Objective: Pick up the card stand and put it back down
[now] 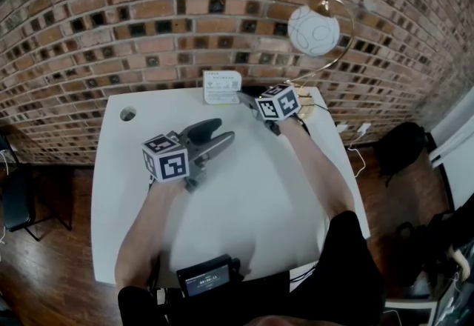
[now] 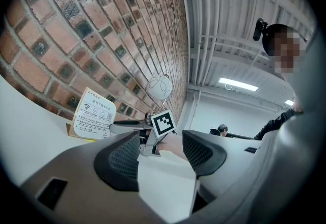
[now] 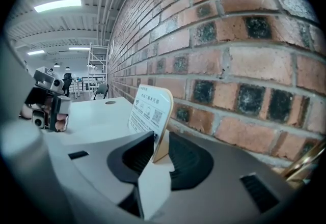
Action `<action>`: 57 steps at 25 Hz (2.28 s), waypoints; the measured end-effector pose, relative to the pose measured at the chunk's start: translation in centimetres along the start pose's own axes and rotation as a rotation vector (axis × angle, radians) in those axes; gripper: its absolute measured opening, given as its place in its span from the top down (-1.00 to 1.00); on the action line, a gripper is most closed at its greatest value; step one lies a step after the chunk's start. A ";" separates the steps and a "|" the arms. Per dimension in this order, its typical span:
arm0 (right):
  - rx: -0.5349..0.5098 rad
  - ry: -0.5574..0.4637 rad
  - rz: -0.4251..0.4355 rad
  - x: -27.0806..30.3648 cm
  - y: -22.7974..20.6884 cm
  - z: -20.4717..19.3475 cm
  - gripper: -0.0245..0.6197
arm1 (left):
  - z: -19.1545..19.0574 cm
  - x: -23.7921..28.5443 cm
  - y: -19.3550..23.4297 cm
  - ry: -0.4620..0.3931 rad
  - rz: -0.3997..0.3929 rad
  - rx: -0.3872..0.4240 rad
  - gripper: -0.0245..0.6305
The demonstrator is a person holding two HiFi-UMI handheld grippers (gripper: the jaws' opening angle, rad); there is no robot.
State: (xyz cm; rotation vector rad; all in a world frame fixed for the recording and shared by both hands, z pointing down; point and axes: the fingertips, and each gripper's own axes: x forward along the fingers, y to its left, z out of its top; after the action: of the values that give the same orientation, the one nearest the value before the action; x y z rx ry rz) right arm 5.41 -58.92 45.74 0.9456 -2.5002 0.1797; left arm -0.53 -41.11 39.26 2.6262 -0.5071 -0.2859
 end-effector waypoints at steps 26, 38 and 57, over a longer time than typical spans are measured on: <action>0.176 -0.226 0.168 -7.1 6.2 4.4 0.71 | 0.0 0.5 -1.0 0.005 -0.035 0.002 0.11; 0.171 -0.398 0.272 -15.1 12.4 7.8 0.85 | 1.7 1.5 -7.1 -0.006 -0.140 0.062 0.11; 0.192 -0.529 0.334 -23.0 19.1 9.3 0.89 | 2.7 -1.5 -16.2 -0.036 -0.181 0.159 0.11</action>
State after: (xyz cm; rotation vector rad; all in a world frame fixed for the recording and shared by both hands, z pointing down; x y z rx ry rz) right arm 4.65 -33.38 27.59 0.7027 -3.1741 0.3132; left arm 2.32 -28.07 29.56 2.8316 -0.3150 -0.3641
